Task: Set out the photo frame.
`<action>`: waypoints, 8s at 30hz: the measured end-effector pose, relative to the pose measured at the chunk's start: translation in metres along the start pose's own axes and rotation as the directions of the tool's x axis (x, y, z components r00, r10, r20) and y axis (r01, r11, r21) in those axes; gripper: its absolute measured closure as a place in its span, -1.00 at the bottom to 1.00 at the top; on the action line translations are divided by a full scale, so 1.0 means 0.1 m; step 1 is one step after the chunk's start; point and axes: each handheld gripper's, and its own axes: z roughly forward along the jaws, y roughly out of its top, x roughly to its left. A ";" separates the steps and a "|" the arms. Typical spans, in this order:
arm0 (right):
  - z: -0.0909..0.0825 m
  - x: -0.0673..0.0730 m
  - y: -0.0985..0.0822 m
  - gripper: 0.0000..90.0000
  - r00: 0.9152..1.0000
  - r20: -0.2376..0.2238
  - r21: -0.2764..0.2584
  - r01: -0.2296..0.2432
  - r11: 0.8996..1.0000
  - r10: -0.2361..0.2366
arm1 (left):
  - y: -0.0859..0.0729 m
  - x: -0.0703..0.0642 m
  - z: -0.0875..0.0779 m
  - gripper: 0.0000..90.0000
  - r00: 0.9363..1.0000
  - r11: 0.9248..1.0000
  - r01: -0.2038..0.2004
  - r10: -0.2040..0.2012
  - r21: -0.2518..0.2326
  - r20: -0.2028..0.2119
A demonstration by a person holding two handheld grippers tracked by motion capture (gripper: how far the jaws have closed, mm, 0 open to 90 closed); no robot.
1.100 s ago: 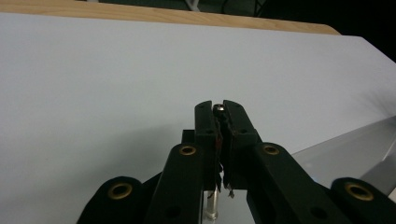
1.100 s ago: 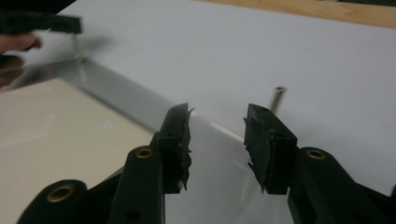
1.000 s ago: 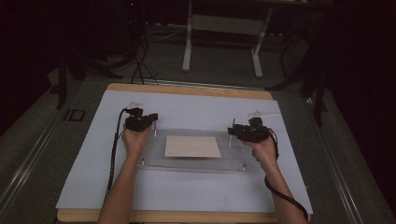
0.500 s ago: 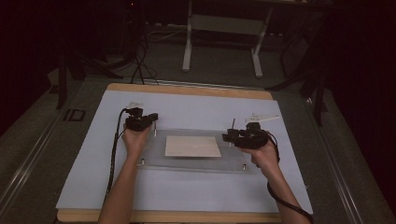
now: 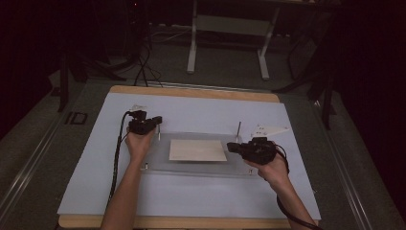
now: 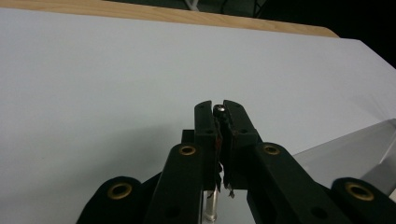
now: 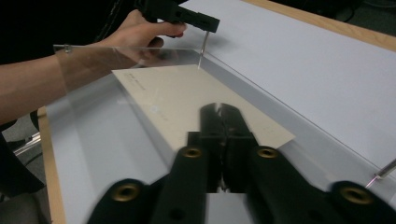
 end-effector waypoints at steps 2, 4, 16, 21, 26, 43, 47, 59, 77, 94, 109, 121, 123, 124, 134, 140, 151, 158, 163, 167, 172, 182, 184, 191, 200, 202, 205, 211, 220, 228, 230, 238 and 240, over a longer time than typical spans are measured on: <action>-0.02 0.05 -0.02 1.00 1.000 -0.004 -0.002 0.004 1.000 -0.004 | 0.00 0.00 0.00 0.91 1.000 1.000 0.003 -0.003 -0.001 0.000; -0.04 0.11 -0.05 1.00 1.000 -0.011 -0.003 0.011 1.000 -0.011 | 0.00 0.00 0.00 0.91 1.000 1.000 0.002 -0.002 -0.001 0.000; 0.00 0.32 -0.17 1.00 0.998 -0.062 0.001 0.028 1.000 -0.028 | -0.01 0.00 0.00 0.91 1.000 1.000 0.012 -0.012 -0.004 0.000; 0.05 0.42 -0.19 1.00 0.996 -0.083 0.008 0.046 0.999 -0.045 | -0.01 0.00 0.01 0.91 1.000 1.000 0.015 -0.015 -0.005 0.002; 0.12 0.52 -0.22 1.00 0.993 -0.101 0.015 0.062 0.998 -0.060 | -0.01 0.00 0.01 0.90 1.000 1.000 0.019 -0.019 -0.007 0.004; 0.19 0.80 -0.32 1.00 0.985 -0.134 0.018 0.108 0.994 -0.104 | -0.01 0.01 0.01 0.90 1.000 1.000 0.024 -0.024 -0.009 0.008; 0.24 0.81 -0.36 1.00 0.986 -0.130 0.033 0.112 0.993 -0.107 | -0.01 0.01 0.02 0.90 1.000 1.000 0.026 -0.026 -0.007 0.010; 0.37 0.89 -0.45 1.00 0.985 -0.014 0.067 0.171 0.983 -0.171 | -0.01 0.02 0.02 0.89 0.999 0.999 0.033 -0.032 -0.003 0.017; 0.37 0.87 -0.42 1.00 0.990 0.042 -0.006 0.136 0.991 -0.136 | 0.00 0.08 0.04 0.86 0.994 0.996 0.087 -0.087 0.006 0.061; 0.30 0.82 -0.33 1.00 0.991 0.059 -0.032 0.120 0.992 -0.118 | 0.06 0.06 0.03 0.73 0.998 0.999 0.033 -0.034 0.030 0.053; 0.29 0.77 -0.22 1.00 0.991 0.072 -0.059 0.117 0.991 -0.112 | 0.09 0.11 -0.26 0.39 0.996 0.998 -0.069 0.069 -0.017 0.057; 0.27 0.73 -0.12 1.00 0.993 0.071 -0.069 0.104 0.992 -0.099 | 0.09 -0.01 -0.52 0.34 0.983 0.986 -0.147 0.154 -0.078 0.095; 0.27 0.71 -0.10 1.00 0.993 0.073 -0.073 0.101 0.992 -0.096 | 0.09 -0.04 -0.56 0.33 0.981 0.983 -0.159 0.168 -0.091 0.096; 0.26 0.70 -0.09 1.00 0.993 0.073 -0.075 0.097 0.992 -0.092 | 0.09 -0.06 -0.58 0.33 0.980 0.981 -0.167 0.176 -0.097 0.095; 0.24 0.65 0.04 1.00 0.992 0.092 -0.088 0.096 0.992 -0.088 | 0.06 -0.11 -0.73 0.32 0.972 0.971 -0.198 0.212 -0.137 0.098; 0.24 0.62 0.11 1.00 0.991 0.098 -0.095 0.095 0.991 -0.086 | 0.02 -0.09 -0.75 0.32 0.972 0.971 -0.194 0.209 -0.141 0.106; 0.25 0.55 0.23 1.00 0.991 0.111 -0.114 0.085 0.990 -0.072 | 0.04 -0.10 -0.83 0.32 0.970 0.967 -0.196 0.216 -0.165 0.113; 0.28 0.50 0.31 1.00 0.990 0.119 -0.122 0.085 0.989 -0.070 | 0.04 -0.10 -0.86 0.32 0.968 0.965 -0.201 0.222 -0.170 0.116; 0.28 0.47 0.35 1.00 0.990 0.125 -0.128 0.081 0.988 -0.065 | 0.04 -0.11 -0.87 0.32 0.967 0.964 -0.205 0.227 -0.171 0.118; 0.29 0.45 0.38 1.00 0.989 0.130 -0.133 0.083 0.988 -0.066 | 0.04 -0.10 -0.88 0.32 0.968 0.964 -0.201 0.224 -0.175 0.118; 0.31 0.43 0.39 1.00 0.989 0.134 -0.127 0.083 0.988 -0.066 | 0.04 -0.09 -0.88 0.32 0.969 0.964 -0.197 0.219 -0.177 0.114; 0.33 0.39 0.44 1.00 0.988 0.141 -0.130 0.081 0.988 -0.063 | 0.03 -0.03 -0.94 0.32 0.972 0.964 -0.196 0.216 -0.180 0.096; 0.33 0.39 0.46 1.00 0.988 0.142 -0.132 0.078 0.988 -0.059 | 0.02 -0.02 -0.95 0.32 0.972 0.964 -0.195 0.214 -0.180 0.095; 0.34 0.36 0.49 1.00 0.988 0.145 -0.131 0.075 0.989 -0.055 | -0.02 0.03 -0.98 0.30 0.972 0.963 -0.196 0.216 -0.182 0.096; 0.35 0.31 0.55 1.00 0.987 0.150 -0.138 0.071 0.988 -0.050 | -0.05 0.07 -1.02 0.25 0.967 0.962 -0.190 0.218 -0.199 0.130; 0.35 0.31 0.56 1.00 0.987 0.154 -0.135 0.072 0.988 -0.051 | -0.06 0.07 -1.02 0.25 0.964 0.960 -0.196 0.226 -0.200 0.138; 0.35 0.30 0.58 1.00 0.986 0.155 -0.133 0.074 0.988 -0.053 | -0.06 0.07 -1.03 0.23 0.961 0.958 -0.201 0.234 -0.206 0.150; 0.34 0.26 0.61 1.00 0.985 0.168 -0.139 0.069 0.988 -0.045 | -0.07 0.06 -1.02 0.22 0.950 0.952 -0.224 0.262 -0.210 0.173; 0.32 0.21 0.64 1.00 0.983 0.181 -0.141 0.069 0.988 -0.042 | -0.06 -0.07 -0.92 0.23 0.932 0.937 -0.291 0.324 -0.196 0.165; 0.32 0.18 0.66 1.00 0.981 0.190 -0.138 0.064 0.988 -0.037 | 0.06 -0.25 -0.81 0.18 0.913 0.913 -0.347 0.382 -0.216 0.146; 0.33 0.16 0.66 1.00 0.981 0.191 -0.137 0.062 0.989 -0.035 | 0.06 -0.27 -0.78 0.15 0.911 0.912 -0.349 0.384 -0.217 0.149; 0.32 0.13 0.64 1.00 0.980 0.198 -0.137 0.050 0.989 -0.022 | 0.07 -0.25 -0.75 0.11 0.908 0.910 -0.348 0.387 -0.225 0.161; 0.32 0.12 0.62 1.00 0.980 0.199 -0.133 0.049 0.990 -0.021 | 0.07 -0.25 -0.75 0.10 0.907 0.909 -0.351 0.390 -0.225 0.162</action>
